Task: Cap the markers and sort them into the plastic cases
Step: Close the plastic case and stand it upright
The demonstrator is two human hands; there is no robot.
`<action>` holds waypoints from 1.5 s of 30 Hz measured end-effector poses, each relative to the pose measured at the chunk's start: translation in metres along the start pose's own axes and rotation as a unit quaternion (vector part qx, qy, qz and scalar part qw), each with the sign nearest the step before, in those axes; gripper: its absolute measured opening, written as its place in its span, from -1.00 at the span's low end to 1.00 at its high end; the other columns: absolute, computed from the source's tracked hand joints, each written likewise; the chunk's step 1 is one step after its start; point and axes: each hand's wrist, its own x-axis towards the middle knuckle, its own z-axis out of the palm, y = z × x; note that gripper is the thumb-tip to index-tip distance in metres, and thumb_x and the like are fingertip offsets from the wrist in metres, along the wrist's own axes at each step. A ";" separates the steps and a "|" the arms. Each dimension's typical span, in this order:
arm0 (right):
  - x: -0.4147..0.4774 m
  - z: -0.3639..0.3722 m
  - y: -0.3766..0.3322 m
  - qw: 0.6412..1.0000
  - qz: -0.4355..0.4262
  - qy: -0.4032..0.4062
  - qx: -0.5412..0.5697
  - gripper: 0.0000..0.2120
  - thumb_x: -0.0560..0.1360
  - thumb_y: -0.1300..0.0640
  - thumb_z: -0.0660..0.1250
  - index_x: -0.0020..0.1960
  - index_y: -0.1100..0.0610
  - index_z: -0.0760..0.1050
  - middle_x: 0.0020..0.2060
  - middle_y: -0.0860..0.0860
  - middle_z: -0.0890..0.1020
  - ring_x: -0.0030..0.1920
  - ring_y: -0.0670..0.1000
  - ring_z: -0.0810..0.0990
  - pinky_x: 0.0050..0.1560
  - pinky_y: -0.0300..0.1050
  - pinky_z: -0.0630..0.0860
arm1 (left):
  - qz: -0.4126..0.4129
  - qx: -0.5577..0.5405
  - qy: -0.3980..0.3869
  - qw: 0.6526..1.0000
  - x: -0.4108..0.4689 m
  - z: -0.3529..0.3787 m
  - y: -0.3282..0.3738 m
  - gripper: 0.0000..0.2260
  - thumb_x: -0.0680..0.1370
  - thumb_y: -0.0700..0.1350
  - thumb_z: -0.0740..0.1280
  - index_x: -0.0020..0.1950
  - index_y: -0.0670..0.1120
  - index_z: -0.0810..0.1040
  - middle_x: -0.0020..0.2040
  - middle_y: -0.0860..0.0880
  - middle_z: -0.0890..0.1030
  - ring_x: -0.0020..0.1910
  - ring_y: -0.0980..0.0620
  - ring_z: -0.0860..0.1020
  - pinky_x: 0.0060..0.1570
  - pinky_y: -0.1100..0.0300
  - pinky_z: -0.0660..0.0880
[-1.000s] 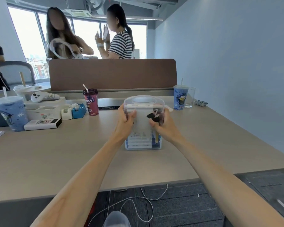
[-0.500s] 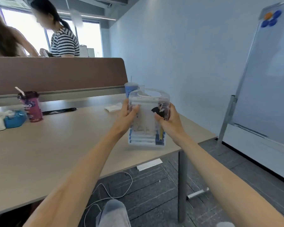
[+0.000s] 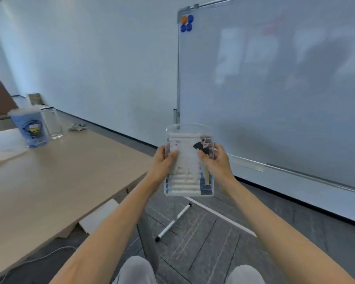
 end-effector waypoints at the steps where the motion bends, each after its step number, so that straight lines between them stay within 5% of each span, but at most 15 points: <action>1: 0.004 -0.013 0.005 1.000 0.005 -0.002 -0.016 -0.64 0.56 0.09 0.35 0.31 0.02 0.34 0.05 -0.15 0.57 -0.01 -0.28 0.54 -0.10 -0.37 0.44 | -0.007 -0.015 -0.007 1.000 0.006 0.016 -0.005 -0.70 0.61 -0.03 0.27 0.28 -0.10 0.33 0.21 -0.11 0.51 0.11 0.00 0.56 0.02 0.13 0.57; 4: 0.018 -0.046 0.023 0.998 0.013 -0.029 -0.061 -0.66 0.60 0.09 0.27 0.29 -0.18 0.26 0.03 -0.33 0.47 0.00 -0.34 0.47 -0.05 -0.40 0.40 | -0.011 -0.050 -0.029 0.998 0.027 0.053 -0.015 -0.68 0.62 -0.06 0.25 0.33 -0.11 0.33 0.20 -0.08 0.53 0.06 0.07 0.57 -0.04 0.20 0.58; 8: 0.032 -0.084 0.041 0.995 -0.001 -0.003 -0.099 -0.50 0.61 0.13 0.27 0.32 -0.33 0.12 0.08 -0.37 0.46 0.01 -0.34 0.54 0.04 -0.35 0.48 | 0.015 -0.055 -0.097 0.994 0.065 0.092 -0.022 -0.70 0.61 0.01 0.25 0.32 -0.01 0.36 0.18 -0.03 0.57 0.10 0.00 0.59 0.13 -0.03 0.55; 12: 0.052 -0.113 0.049 0.988 -0.033 0.074 -0.128 -0.48 0.58 0.05 0.31 0.46 -0.13 0.19 0.24 -0.22 0.52 0.11 -0.24 0.57 0.14 -0.17 0.52 | 0.059 -0.039 -0.131 0.989 0.099 0.131 -0.017 -0.72 0.60 0.07 0.24 0.30 0.09 0.40 0.20 0.04 0.58 0.14 0.02 0.58 0.16 -0.06 0.54; 15: 0.069 -0.125 0.050 0.981 -0.052 0.118 -0.146 -0.44 0.58 0.08 0.30 0.50 0.02 0.14 0.24 -0.20 0.46 0.04 -0.35 0.49 -0.04 -0.45 0.48 | 0.069 -0.001 -0.109 0.992 0.125 0.157 -0.018 -0.62 0.60 0.10 0.22 0.40 0.06 0.35 0.26 0.03 0.54 0.18 -0.01 0.55 0.17 -0.12 0.52; 17: 0.080 -0.133 0.054 0.975 -0.054 0.137 -0.164 -0.43 0.59 0.09 0.29 0.50 0.07 0.10 0.22 -0.24 0.40 0.04 -0.33 0.46 0.01 -0.47 0.43 | 0.086 0.029 -0.095 0.991 0.139 0.170 -0.019 -0.58 0.60 0.10 0.22 0.43 0.04 0.31 0.30 0.03 0.50 0.22 -0.01 0.51 0.19 -0.09 0.51; 20: 0.094 -0.143 0.068 0.968 -0.047 0.167 -0.181 -0.45 0.60 0.07 0.27 0.46 0.13 0.07 0.31 -0.05 0.41 0.18 -0.10 0.47 0.23 -0.11 0.45 | 0.120 0.054 -0.086 0.988 0.154 0.185 -0.024 -0.57 0.59 0.11 0.23 0.44 0.04 0.31 0.28 0.04 0.46 0.21 0.05 0.48 0.17 -0.01 0.51; 22: 0.102 -0.145 0.080 0.964 -0.046 0.181 -0.188 -0.48 0.59 0.10 0.27 0.44 0.14 0.10 0.31 0.00 0.36 0.24 -0.05 0.42 0.31 -0.03 0.40 | 0.115 0.071 -0.078 0.988 0.163 0.191 -0.032 -0.54 0.58 0.11 0.26 0.45 0.04 0.30 0.29 -0.01 0.41 0.20 0.04 0.47 0.19 -0.04 0.51; 32: 0.125 -0.151 0.108 0.942 -0.076 0.225 -0.237 -0.44 0.61 0.04 0.24 0.52 0.12 0.10 0.29 0.02 0.24 0.17 -0.20 0.26 0.26 -0.30 0.20 | 0.112 0.062 -0.067 0.990 0.188 0.210 -0.055 -0.48 0.57 0.11 0.28 0.49 0.03 0.26 0.25 0.00 0.37 0.18 0.09 0.46 0.18 0.09 0.48; 41: 0.124 -0.152 0.124 0.918 -0.091 0.258 -0.286 -0.25 0.53 0.07 0.38 0.56 0.03 0.01 0.35 0.03 0.24 0.23 -0.22 0.20 0.28 -0.25 0.20 | 0.154 0.111 -0.086 0.978 0.185 0.208 -0.075 -0.24 0.45 -0.09 0.47 0.51 0.11 0.10 0.28 0.06 0.31 0.20 0.09 0.42 0.14 0.05 0.48; 45: 0.118 -0.152 0.128 0.915 -0.087 0.250 -0.304 -0.22 0.53 0.07 0.36 0.58 -0.02 -0.04 0.33 0.05 0.27 0.26 -0.09 0.32 0.20 -0.24 0.29 | 0.149 0.102 -0.100 0.979 0.184 0.208 -0.074 -0.22 0.47 -0.13 0.46 0.52 0.19 0.06 0.29 0.03 0.34 0.22 0.09 0.43 0.19 0.10 0.43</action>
